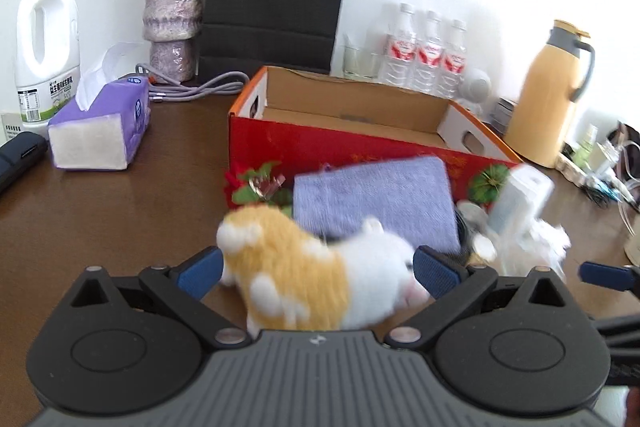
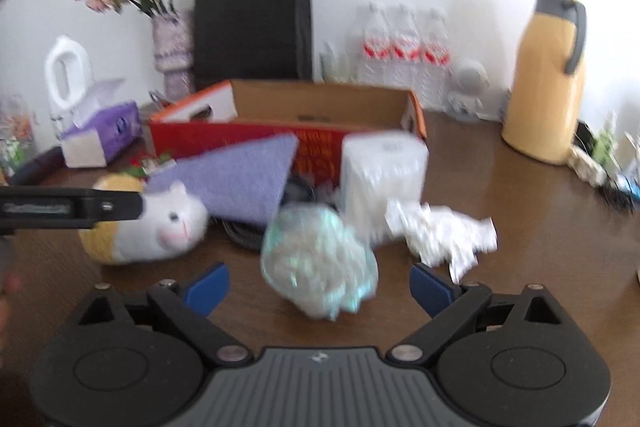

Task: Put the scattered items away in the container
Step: 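Grasp the plush sheep with the left tool while the right tool grasps the plastic bag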

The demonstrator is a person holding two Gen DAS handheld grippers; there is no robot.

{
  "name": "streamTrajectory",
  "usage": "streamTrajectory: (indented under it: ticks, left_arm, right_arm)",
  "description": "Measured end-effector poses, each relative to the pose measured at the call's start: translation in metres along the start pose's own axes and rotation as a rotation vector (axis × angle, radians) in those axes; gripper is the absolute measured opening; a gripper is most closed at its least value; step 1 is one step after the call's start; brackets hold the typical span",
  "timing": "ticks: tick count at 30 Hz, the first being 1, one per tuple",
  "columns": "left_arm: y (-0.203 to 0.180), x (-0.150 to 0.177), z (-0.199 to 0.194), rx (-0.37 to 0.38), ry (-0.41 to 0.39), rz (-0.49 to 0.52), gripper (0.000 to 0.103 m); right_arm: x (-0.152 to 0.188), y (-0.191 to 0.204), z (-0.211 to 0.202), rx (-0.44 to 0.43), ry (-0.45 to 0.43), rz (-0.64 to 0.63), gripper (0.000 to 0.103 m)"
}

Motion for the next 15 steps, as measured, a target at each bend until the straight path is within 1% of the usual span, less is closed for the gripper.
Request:
streamTrajectory:
  ticks: [2,3,5,6,7,9,10,11,13,15]
  left_arm:
    - [-0.005,-0.004,0.013,-0.019,0.039,0.007,0.103]
    - [-0.006,-0.003,0.016,-0.03,0.056,0.039,0.103]
    - [0.004,0.007,0.008,-0.031,0.065,0.132,0.103]
    - [0.015,0.012,0.0,-0.066,0.073,0.168,0.103]
    - [0.029,0.019,-0.006,-0.129,0.079,0.199,0.103]
    - [0.057,0.022,-0.017,-0.298,0.103,0.231,0.103]
    - [0.066,0.02,-0.022,-0.327,0.106,0.235,0.103]
    - [0.073,0.017,-0.029,-0.32,0.088,0.226,0.103]
    - [0.076,0.01,-0.04,-0.277,0.041,0.159,0.103]
    - [0.07,0.006,-0.039,-0.196,0.025,0.049,0.103]
  right_arm:
    - [-0.007,0.001,0.006,0.002,-0.009,-0.02,0.093]
    - [-0.01,0.0,0.009,0.01,-0.006,-0.024,0.092]
    - [-0.013,-0.001,0.013,0.019,0.002,-0.027,0.089]
    - [-0.012,-0.003,0.012,0.015,-0.002,-0.024,0.089]
    - [-0.011,-0.005,0.011,0.008,-0.009,-0.015,0.089]
    - [-0.006,-0.007,0.01,-0.019,-0.018,0.003,0.09]
    - [-0.004,-0.007,0.011,-0.036,-0.016,0.007,0.09]
    - [-0.003,-0.006,0.013,-0.052,-0.012,0.008,0.09]
    - [-0.003,0.0,0.014,-0.081,-0.01,-0.004,0.089]
    - [-0.005,0.009,0.014,-0.095,-0.014,-0.027,0.089]
Point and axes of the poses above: each gripper's, at about its wrist camera, not at the fingertips, and z roughly the way its jaws point, y to its left, x to its underside, the point moved 1 cm from there along z, roughly the way its jaws point, and after that the axes turned 1 degree about z, right-handed, at the moved point
